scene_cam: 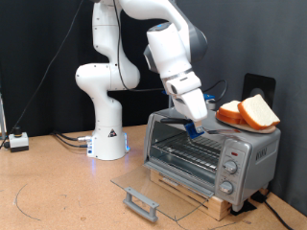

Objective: Make a piece of toast with the oven

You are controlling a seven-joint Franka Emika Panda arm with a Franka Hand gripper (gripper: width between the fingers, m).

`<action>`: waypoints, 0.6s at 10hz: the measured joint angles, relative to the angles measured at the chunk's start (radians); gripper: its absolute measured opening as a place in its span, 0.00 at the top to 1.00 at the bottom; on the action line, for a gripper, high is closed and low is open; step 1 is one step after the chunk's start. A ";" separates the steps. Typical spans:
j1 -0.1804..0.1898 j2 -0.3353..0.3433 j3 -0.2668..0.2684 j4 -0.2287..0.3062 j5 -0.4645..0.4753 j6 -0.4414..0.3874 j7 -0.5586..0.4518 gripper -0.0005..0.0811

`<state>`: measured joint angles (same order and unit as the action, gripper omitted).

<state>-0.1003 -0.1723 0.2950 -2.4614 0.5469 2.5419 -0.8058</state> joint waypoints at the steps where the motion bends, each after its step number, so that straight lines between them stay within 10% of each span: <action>1: 0.002 0.013 0.016 0.005 0.000 0.014 0.004 0.43; 6: 0.005 0.051 0.071 0.024 0.000 0.070 0.040 0.43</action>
<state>-0.0956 -0.1209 0.3664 -2.4377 0.5465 2.6116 -0.7655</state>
